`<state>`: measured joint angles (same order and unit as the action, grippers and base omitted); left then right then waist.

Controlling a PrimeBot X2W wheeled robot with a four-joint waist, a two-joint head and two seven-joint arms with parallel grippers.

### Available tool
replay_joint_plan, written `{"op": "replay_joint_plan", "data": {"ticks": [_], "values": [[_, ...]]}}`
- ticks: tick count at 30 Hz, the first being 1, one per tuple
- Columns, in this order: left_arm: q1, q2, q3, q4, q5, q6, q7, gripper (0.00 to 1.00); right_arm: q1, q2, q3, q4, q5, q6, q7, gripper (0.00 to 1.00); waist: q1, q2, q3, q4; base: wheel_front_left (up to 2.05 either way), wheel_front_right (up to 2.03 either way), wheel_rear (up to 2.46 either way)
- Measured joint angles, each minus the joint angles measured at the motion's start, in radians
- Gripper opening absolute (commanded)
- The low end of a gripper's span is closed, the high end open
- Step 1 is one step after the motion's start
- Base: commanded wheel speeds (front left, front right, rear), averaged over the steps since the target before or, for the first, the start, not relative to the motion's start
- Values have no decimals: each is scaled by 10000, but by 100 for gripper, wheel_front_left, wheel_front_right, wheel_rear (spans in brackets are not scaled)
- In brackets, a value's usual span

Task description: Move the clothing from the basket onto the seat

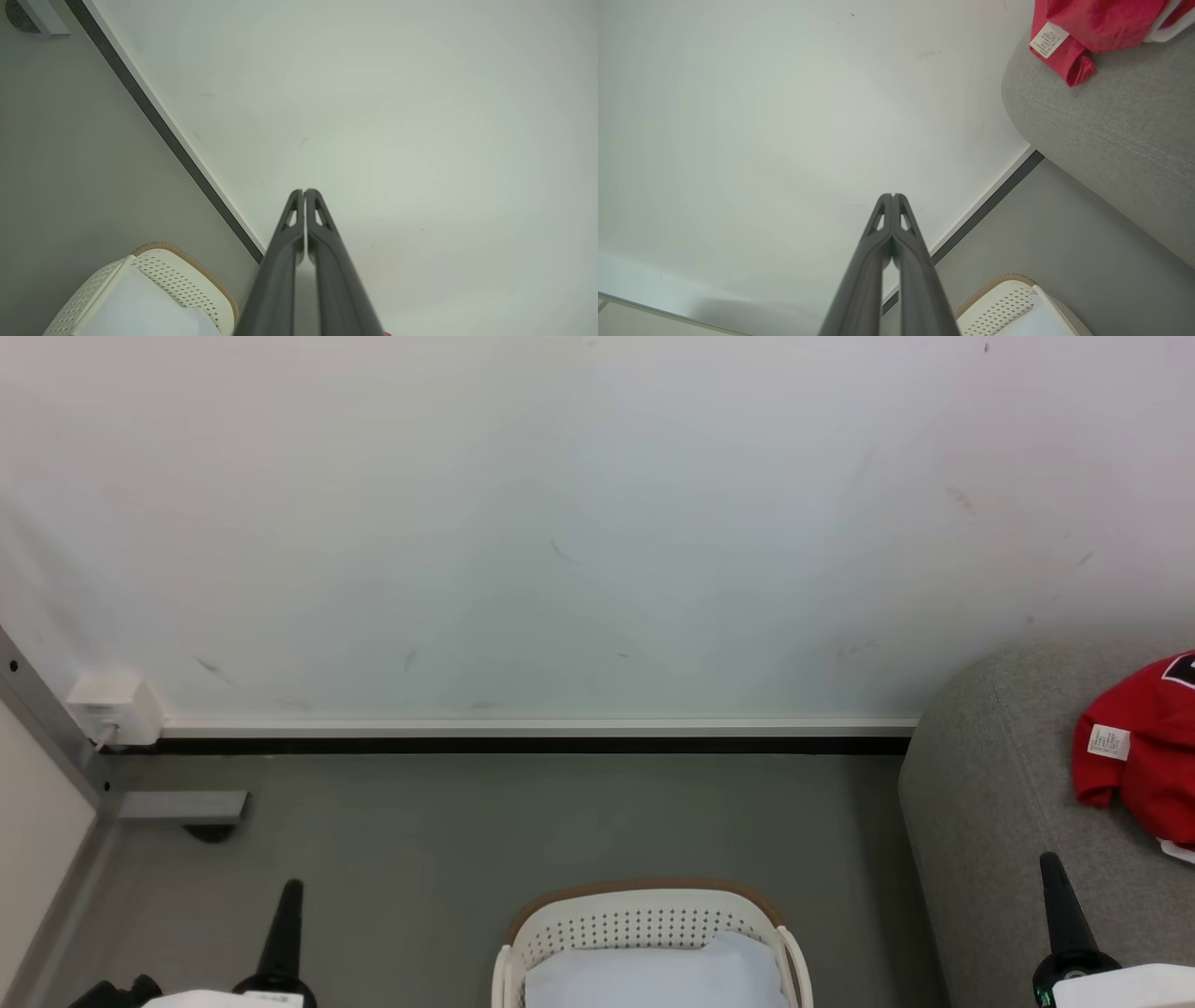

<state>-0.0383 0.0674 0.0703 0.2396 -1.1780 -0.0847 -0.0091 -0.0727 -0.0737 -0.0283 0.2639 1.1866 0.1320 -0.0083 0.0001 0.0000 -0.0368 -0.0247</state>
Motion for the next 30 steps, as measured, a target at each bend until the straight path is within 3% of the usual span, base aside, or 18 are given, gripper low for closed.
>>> {"op": "replay_joint_plan", "data": {"ticks": [30], "values": [[-385, -109, 249, 35, -2504, -251, 708, 0, -179, 128, -497, -90, 2477, 0, 706, 0, 0, 0, 210, 130, 0, 0, 0]]}}
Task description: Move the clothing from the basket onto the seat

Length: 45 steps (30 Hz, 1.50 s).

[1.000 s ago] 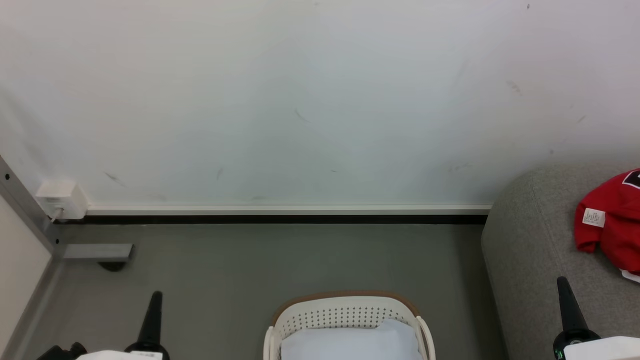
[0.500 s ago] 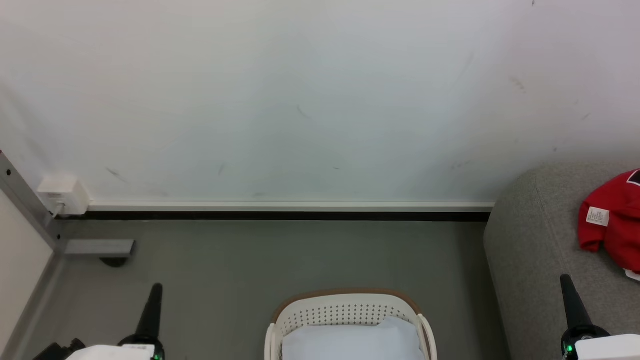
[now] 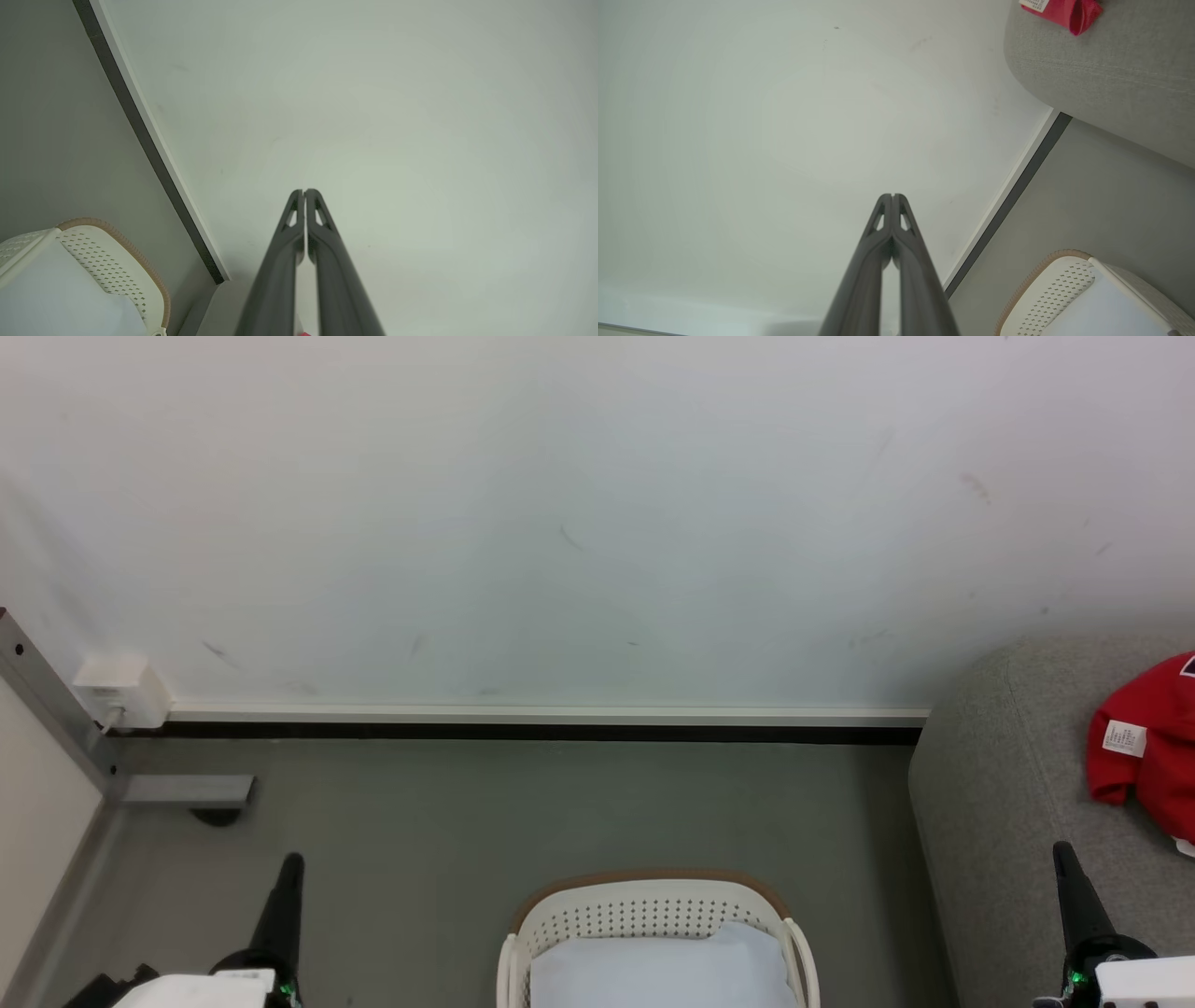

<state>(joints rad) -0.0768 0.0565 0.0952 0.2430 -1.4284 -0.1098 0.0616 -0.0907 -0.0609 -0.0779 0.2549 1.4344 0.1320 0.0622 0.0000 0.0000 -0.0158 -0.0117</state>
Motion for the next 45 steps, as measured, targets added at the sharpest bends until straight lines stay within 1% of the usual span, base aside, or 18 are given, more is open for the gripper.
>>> {"op": "replay_joint_plan", "data": {"ticks": [28, 45], "values": [[-279, -73, 182, 21, -1768, -192, 522, 0, -110, 111, -360, -79, 1741, 0, 523, 0, 0, 0, 189, 117, 0, 0, 0], [-286, -75, 186, 23, -1770, -192, 522, 0, -115, 117, -364, -82, 1774, 0, 523, 0, 0, 0, 189, 117, 0, 0, 0]]}}
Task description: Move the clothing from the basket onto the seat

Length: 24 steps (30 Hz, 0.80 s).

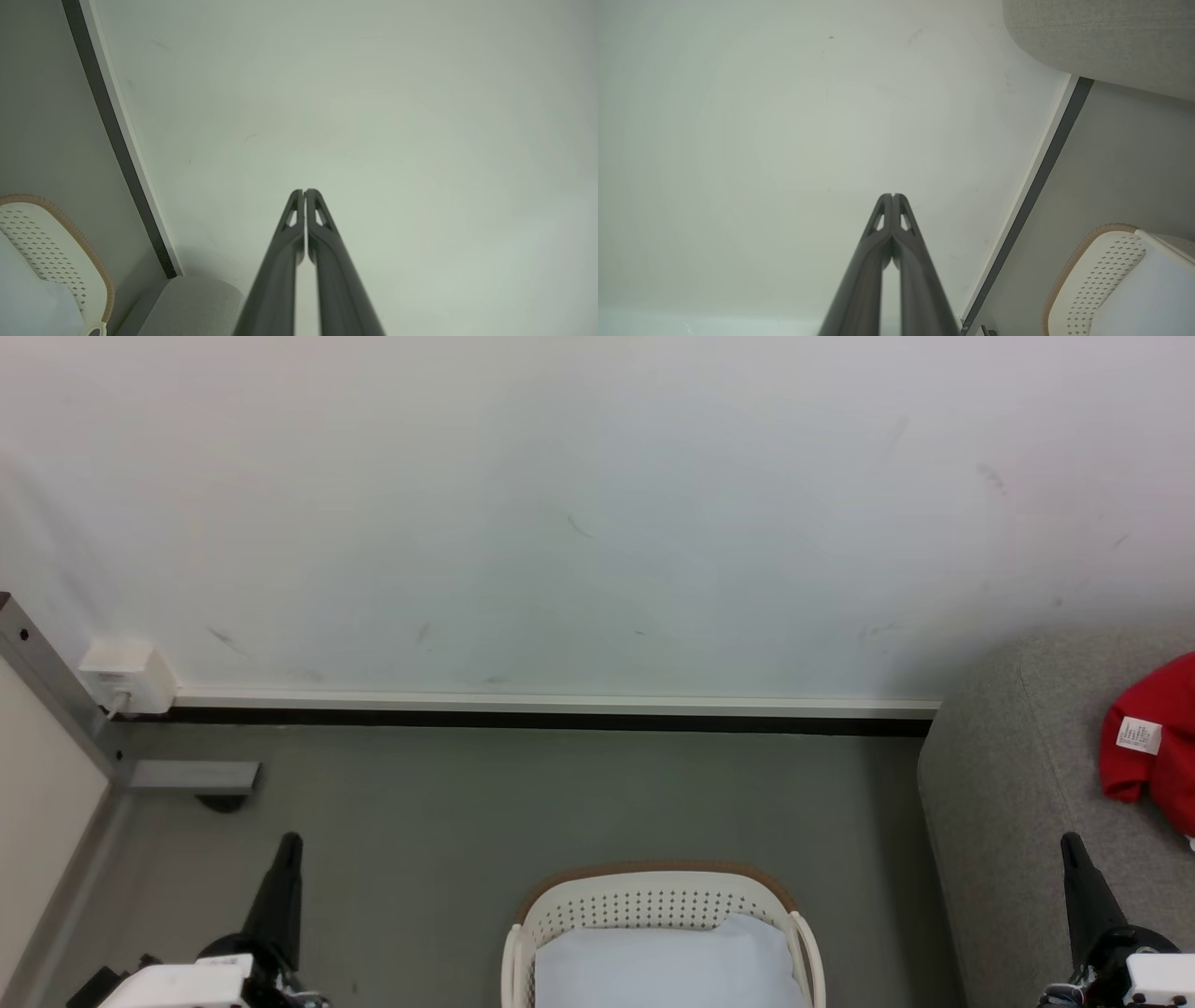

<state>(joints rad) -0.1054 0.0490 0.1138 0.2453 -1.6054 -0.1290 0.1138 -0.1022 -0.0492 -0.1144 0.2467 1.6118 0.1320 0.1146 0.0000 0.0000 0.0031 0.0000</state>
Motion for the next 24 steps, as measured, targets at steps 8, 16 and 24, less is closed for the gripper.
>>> {"op": "replay_joint_plan", "data": {"ticks": [8, 16, 24], "values": [[0, 0, 0, 0, 0, 0, 2, 0, -1, 2, 2, 0, 0, 0, 0, 0, 0, 0, 0, 0, 0, 0, 0], [0, -2, 0, 0, 0, 0, 0, 0, -1, 2, 2, 0, 0, 0, 0, 0, 0, 0, 0, -1, 0, 0, 0], [0, -2, 0, 0, 0, 0, 0, 0, -1, 2, 2, 0, 0, 0, 0, 0, 0, 0, 0, 0, 0, 0, 0]]}}
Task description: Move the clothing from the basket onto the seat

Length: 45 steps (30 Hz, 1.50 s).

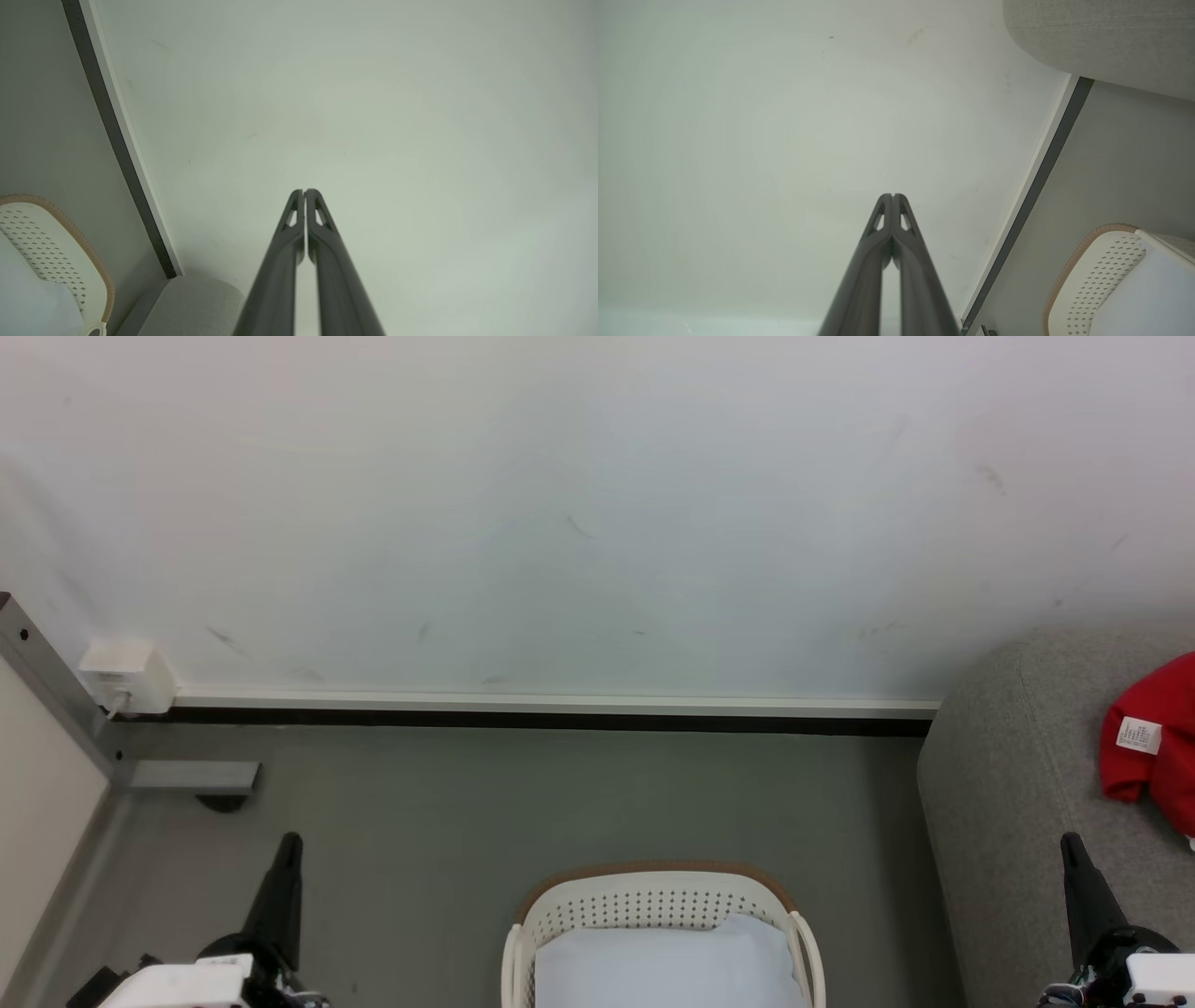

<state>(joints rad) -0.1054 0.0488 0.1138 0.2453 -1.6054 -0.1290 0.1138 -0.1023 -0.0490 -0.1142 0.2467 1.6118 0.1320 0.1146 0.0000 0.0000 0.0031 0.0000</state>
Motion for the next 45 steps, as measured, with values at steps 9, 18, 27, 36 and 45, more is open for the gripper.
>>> {"op": "replay_joint_plan", "data": {"ticks": [9, 18, 27, 36, 45], "values": [[0, 0, 0, 0, 0, 0, 0, 0, 0, 0, 0, -2, 0, 0, 0, 0, 0, 0, 0, 0, 0, 0, 0], [-1, 0, 0, 0, 0, 0, 0, 0, -1, 0, 0, -2, 0, 0, 0, 0, 0, 0, 0, 0, 0, 0, 0], [-1, 0, 0, 0, 0, 0, 0, 0, -1, 0, 0, -2, 0, 0, 0, 0, 0, 0, 0, 0, 0, 0, 0], [-1, 0, 0, 0, 0, 0, 0, 0, -1, 0, 0, -2, 0, 0, 0, 0, 0, 0, 0, 0, 0, 0, 0], [-1, 0, 0, 0, 0, 0, 0, 0, -1, 0, 0, -2, 0, 0, 0, 0, 0, 0, 0, 0, 0, 0, 0]]}}
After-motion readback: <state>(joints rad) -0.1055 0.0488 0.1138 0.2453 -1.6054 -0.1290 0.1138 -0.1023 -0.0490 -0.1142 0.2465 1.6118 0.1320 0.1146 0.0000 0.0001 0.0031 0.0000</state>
